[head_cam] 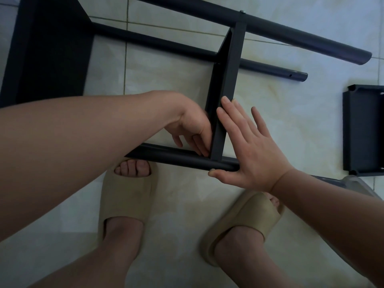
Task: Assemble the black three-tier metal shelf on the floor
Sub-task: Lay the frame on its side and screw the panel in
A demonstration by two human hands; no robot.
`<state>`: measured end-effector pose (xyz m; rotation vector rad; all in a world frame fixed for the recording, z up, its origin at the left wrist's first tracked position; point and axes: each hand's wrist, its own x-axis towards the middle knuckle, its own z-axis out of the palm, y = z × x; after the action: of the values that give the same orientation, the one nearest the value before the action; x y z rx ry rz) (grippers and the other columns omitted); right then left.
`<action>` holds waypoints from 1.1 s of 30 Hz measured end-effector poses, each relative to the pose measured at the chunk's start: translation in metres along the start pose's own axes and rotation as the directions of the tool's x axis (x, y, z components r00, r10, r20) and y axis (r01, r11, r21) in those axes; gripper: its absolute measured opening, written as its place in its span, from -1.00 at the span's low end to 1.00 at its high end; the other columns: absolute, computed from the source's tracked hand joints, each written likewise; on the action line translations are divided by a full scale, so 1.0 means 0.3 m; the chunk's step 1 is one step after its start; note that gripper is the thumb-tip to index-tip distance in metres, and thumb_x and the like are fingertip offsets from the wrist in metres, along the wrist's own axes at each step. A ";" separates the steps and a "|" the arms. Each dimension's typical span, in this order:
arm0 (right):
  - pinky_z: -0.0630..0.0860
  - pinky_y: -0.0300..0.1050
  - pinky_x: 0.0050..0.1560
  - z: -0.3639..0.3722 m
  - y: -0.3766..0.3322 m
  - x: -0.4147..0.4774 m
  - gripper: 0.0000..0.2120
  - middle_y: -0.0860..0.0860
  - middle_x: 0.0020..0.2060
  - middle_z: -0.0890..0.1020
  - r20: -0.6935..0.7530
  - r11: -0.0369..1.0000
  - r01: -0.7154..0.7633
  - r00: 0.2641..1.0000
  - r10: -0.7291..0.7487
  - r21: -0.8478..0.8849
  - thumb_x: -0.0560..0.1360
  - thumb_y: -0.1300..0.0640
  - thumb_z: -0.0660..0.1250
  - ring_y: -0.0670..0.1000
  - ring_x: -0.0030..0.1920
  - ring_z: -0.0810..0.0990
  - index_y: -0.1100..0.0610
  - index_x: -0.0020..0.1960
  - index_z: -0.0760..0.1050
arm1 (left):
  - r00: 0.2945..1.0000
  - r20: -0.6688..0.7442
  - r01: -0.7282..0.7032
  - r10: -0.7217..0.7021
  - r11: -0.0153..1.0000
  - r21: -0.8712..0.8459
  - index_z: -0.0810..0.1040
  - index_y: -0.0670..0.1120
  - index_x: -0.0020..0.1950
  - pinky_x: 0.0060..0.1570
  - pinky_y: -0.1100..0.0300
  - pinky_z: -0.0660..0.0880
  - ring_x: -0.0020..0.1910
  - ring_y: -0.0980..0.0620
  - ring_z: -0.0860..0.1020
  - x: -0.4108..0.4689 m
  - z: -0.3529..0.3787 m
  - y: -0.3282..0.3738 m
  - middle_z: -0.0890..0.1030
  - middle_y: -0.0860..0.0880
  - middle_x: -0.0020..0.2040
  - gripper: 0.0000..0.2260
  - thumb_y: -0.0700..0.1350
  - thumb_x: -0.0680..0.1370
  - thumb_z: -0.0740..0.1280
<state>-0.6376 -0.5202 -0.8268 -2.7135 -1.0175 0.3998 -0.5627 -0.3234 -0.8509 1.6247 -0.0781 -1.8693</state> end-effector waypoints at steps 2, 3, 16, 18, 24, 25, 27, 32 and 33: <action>0.02 0.35 0.56 0.000 -0.001 0.000 0.06 0.12 0.65 0.00 0.000 1.000 -0.002 1.000 0.002 0.002 0.45 -0.47 0.20 0.12 0.65 -0.06 0.22 0.65 0.00 | 1.000 -0.002 -0.004 0.004 1.000 -0.012 0.65 0.00 0.08 0.43 -0.16 0.30 0.17 0.11 0.62 -0.001 0.000 0.000 0.73 0.05 0.02 -0.86 -0.15 0.55 0.39; 0.02 0.35 0.56 0.001 -0.001 0.001 0.06 0.12 0.65 0.01 -0.001 1.000 -0.002 1.000 0.002 0.003 0.45 -0.47 0.20 0.12 0.65 -0.06 0.22 0.65 0.00 | 1.000 -0.004 -0.007 0.007 1.000 -0.017 0.66 0.00 0.07 0.42 -0.16 0.31 0.17 0.10 0.62 -0.002 0.001 0.000 0.73 0.04 0.03 -0.87 -0.16 0.55 0.39; 0.02 0.34 0.57 0.002 -0.001 0.001 0.04 0.13 0.65 0.00 -0.008 1.000 0.006 1.000 -0.006 0.002 0.46 -0.46 0.19 0.12 0.65 -0.06 0.21 0.65 -0.01 | 1.000 -0.015 0.019 -0.019 1.000 0.024 0.65 0.06 0.08 0.38 -0.25 0.29 0.20 0.09 0.59 -0.011 0.002 -0.002 0.73 0.13 0.00 -0.87 -0.07 0.54 0.41; 0.02 0.34 0.57 0.002 -0.001 0.000 0.04 0.12 0.65 0.00 -0.007 1.000 0.006 1.000 -0.006 0.002 0.47 -0.47 0.18 0.12 0.65 -0.06 0.21 0.65 -0.01 | 1.000 -0.018 0.018 -0.018 0.998 0.052 0.67 0.07 0.04 0.36 -0.18 0.32 0.21 0.07 0.58 -0.013 -0.002 -0.005 0.73 0.16 -0.01 -0.89 -0.03 0.53 0.41; 0.02 0.33 0.57 0.002 -0.001 -0.001 0.04 0.12 0.65 0.00 -0.009 1.000 0.003 1.000 -0.003 0.008 0.47 -0.47 0.19 0.11 0.65 -0.07 0.21 0.65 0.00 | 0.999 -0.033 -0.037 0.037 0.999 0.000 0.68 0.03 -0.07 0.23 0.07 0.45 0.02 0.05 0.60 0.007 -0.004 -0.012 0.72 0.09 -0.12 -0.93 -0.13 0.53 0.43; 0.02 0.33 0.57 0.002 -0.001 -0.001 0.04 0.12 0.65 0.00 -0.009 1.000 0.003 1.000 -0.002 0.009 0.47 -0.47 0.19 0.11 0.65 -0.07 0.21 0.65 0.00 | 0.999 -0.031 -0.044 0.044 0.999 -0.001 0.68 0.03 -0.07 0.23 0.08 0.44 0.01 0.05 0.60 0.009 -0.005 -0.009 0.72 0.08 -0.12 -0.92 -0.15 0.52 0.43; 0.02 0.32 0.57 0.001 -0.001 -0.001 0.04 0.12 0.65 0.00 -0.007 1.000 0.000 1.000 0.000 0.009 0.47 -0.47 0.20 0.11 0.65 -0.07 0.21 0.65 0.00 | 0.999 -0.020 -0.049 0.049 0.999 0.007 0.68 0.02 -0.04 0.28 0.05 0.43 0.03 0.05 0.61 0.010 -0.006 -0.006 0.72 0.07 -0.09 -0.91 -0.17 0.52 0.43; 0.02 0.32 0.58 -0.002 -0.002 0.001 0.05 0.12 0.65 0.00 -0.003 1.000 -0.004 1.000 0.004 0.012 0.46 -0.46 0.22 0.10 0.65 -0.08 0.22 0.65 0.00 | 0.999 -0.021 -0.043 0.044 0.999 0.019 0.67 0.05 0.08 0.30 -0.03 0.40 0.18 0.07 0.62 0.003 -0.016 -0.012 0.73 0.11 0.02 -0.85 -0.11 0.53 0.42; 0.02 0.32 0.57 -0.002 -0.003 0.001 0.05 0.12 0.65 0.00 -0.002 1.000 -0.004 1.000 0.004 0.014 0.46 -0.45 0.22 0.10 0.65 -0.08 0.22 0.65 0.00 | 0.999 -0.027 -0.044 0.044 0.999 0.016 0.68 0.06 0.05 0.29 -0.03 0.40 0.18 0.07 0.61 0.003 -0.017 -0.016 0.73 0.12 0.00 -0.88 -0.08 0.53 0.42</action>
<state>-0.6377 -0.5195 -0.8260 -2.7030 -1.0054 0.4031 -0.5603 -0.3183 -0.8548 1.6453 -0.1163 -1.8175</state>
